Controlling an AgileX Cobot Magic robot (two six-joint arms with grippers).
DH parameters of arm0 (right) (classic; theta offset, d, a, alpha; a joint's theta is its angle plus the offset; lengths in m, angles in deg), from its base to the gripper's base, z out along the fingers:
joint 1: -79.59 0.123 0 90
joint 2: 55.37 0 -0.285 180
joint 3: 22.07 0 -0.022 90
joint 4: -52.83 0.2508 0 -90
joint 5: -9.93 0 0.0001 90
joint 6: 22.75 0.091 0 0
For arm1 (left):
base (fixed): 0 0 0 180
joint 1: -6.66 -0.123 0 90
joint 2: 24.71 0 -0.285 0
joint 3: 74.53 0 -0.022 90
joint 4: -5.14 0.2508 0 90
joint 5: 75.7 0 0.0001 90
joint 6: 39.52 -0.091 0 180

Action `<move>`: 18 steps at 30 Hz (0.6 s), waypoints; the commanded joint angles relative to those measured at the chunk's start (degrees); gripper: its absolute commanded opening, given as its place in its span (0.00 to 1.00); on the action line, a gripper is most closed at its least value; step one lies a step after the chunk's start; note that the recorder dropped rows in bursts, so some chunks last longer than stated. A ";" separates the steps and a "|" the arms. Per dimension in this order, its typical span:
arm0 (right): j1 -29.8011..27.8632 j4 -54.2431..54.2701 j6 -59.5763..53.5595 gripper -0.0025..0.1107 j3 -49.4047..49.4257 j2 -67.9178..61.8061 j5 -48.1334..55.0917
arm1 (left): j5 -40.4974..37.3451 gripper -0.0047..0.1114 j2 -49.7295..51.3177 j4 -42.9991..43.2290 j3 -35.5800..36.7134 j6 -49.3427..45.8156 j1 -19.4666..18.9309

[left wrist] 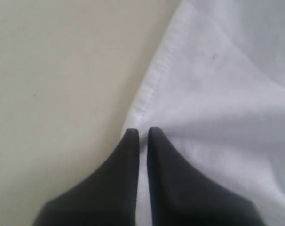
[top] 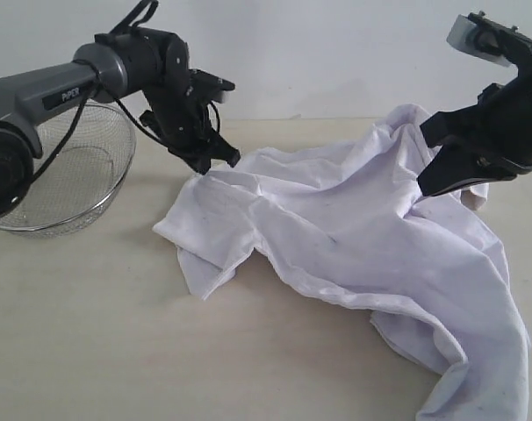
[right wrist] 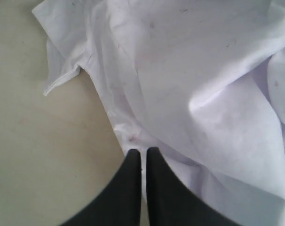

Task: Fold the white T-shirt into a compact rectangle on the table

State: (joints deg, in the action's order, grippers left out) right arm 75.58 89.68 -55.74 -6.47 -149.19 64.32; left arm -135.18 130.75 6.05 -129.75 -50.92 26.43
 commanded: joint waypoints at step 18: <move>0.05 2.49 -4.84 0.45 17.37 2.12 0.96 | -10.48 0.08 -23.19 -16.91 0.97 -2.95 -0.15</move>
State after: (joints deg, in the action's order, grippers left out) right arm 75.58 89.57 -59.03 7.65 -148.97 67.13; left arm -145.40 110.99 -10.07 -130.55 -54.06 26.32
